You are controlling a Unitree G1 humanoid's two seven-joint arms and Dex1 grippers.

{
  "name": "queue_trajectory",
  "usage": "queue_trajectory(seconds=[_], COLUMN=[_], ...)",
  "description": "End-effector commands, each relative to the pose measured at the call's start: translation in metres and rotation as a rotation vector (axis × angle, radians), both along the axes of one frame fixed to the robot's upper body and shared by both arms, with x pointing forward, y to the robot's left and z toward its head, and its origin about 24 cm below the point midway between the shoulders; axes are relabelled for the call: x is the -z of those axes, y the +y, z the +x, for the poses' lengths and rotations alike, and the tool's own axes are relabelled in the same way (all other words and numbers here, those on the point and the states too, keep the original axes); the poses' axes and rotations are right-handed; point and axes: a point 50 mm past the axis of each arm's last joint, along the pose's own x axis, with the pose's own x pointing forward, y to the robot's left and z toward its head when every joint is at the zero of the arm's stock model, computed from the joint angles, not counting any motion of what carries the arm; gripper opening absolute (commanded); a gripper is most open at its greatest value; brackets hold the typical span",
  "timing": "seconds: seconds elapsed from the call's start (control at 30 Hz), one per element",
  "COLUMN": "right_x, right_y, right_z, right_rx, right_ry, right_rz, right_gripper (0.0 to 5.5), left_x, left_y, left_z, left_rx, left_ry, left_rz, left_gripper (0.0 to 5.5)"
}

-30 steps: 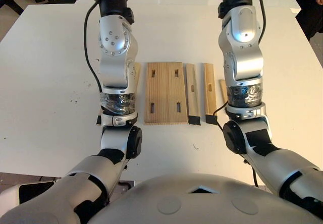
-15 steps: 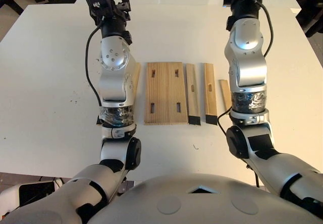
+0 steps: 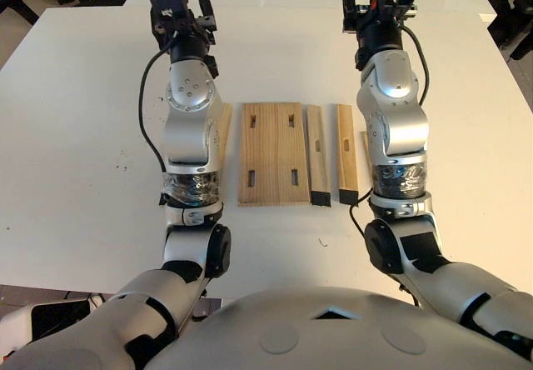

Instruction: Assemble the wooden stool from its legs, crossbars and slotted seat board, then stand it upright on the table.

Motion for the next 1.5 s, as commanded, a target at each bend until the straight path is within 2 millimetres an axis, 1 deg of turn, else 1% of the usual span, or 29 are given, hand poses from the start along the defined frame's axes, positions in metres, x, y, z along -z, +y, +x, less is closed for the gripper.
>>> queue_trajectory(seconds=[0.03,0.13,0.23,0.33,0.43,0.5,0.57,0.67,0.73,0.87,0.93,0.97,1.03,1.1,1.2,1.27,1.33,1.4,1.47,1.5], right_x=[0.008,0.007,0.002,-0.011,-0.032,-0.039,-0.046,-0.06,-0.061,-0.06,-0.059,-0.055,-0.038,-0.031,-0.031,-0.025,-0.018,-0.013,-0.011,-0.012], right_y=[0.001,0.001,-0.002,0.001,0.005,0.007,0.008,0.008,0.006,-0.002,-0.009,-0.012,-0.019,-0.021,-0.024,-0.027,-0.032,-0.04,-0.045,-0.052], right_z=[-0.002,-0.007,-0.009,-0.006,-0.003,0.001,0.005,0.008,0.01,0.012,0.012,0.015,0.023,0.026,0.024,0.021,0.016,0.014,0.015,0.013], right_rx=[-0.045,-0.066,-0.045,-0.029,-0.027,-0.021,-0.022,-0.032,-0.021,0.054,0.105,0.128,0.162,0.17,0.165,0.154,0.162,0.181,0.193,0.22], right_ry=[0.024,-0.012,-0.05,-0.116,-0.222,-0.248,-0.261,-0.282,-0.279,-0.305,-0.302,-0.278,-0.177,-0.134,-0.125,-0.103,-0.081,-0.057,-0.043,-0.044], right_rz=[-0.011,0.002,0.031,0.028,-0.048,-0.051,0.011,0.115,0.122,0.055,0.03,0.023,0.027,0.031,0.017,0.006,0.0,0.003,0.006,0.011], right_gripper=[3.46,3.46,3.46,3.46,3.46,3.46,3.46,3.46,3.46,3.46,3.46,3.46,3.46,3.46,3.46,3.46,3.46,3.46,3.46,3.46], left_x=[0.019,0.018,0.016,0.002,-0.014,-0.021,-0.03,-0.049,-0.058,-0.069,-0.068,-0.064,-0.05,-0.041,-0.031,-0.022,-0.013,0.002,0.02,0.031], left_y=[-0.002,-0.011,-0.023,-0.034,-0.032,-0.029,-0.026,-0.026,-0.03,-0.033,-0.03,-0.028,-0.021,-0.014,0.01,0.031,0.05,0.068,0.082,0.086], left_z=[-0.007,-0.014,-0.019,-0.017,-0.012,-0.007,-0.001,0.005,0.008,0.011,0.01,0.009,0.009,0.008,0.006,0.0,-0.007,-0.018,-0.032,-0.036], left_rx=[0.065,0.153,0.203,0.23,0.198,0.191,0.19,0.212,0.242,0.247,0.226,0.212,0.178,0.155,0.145,0.136,0.132,0.144,0.179,0.224], left_ry=[0.026,-0.029,-0.065,-0.133,-0.2,-0.226,-0.252,-0.318,-0.344,-0.378,-0.383,-0.372,-0.325,-0.292,-0.224,-0.167,-0.094,0.001,0.1,0.167], left_rz=[-0.134,-0.21,-0.242,-0.262,-0.267,-0.245,-0.22,-0.169,-0.151,-0.117,-0.1,-0.099,-0.079,-0.057,-0.062,-0.066,-0.114,-0.07,0.007,0.05], left_gripper=[3.35,3.35,3.35,3.35,3.35,3.35,3.35,3.35,3.35,3.35,3.35,3.35,3.35,3.35,3.35,3.35,3.35,3.35,3.35,3.35])
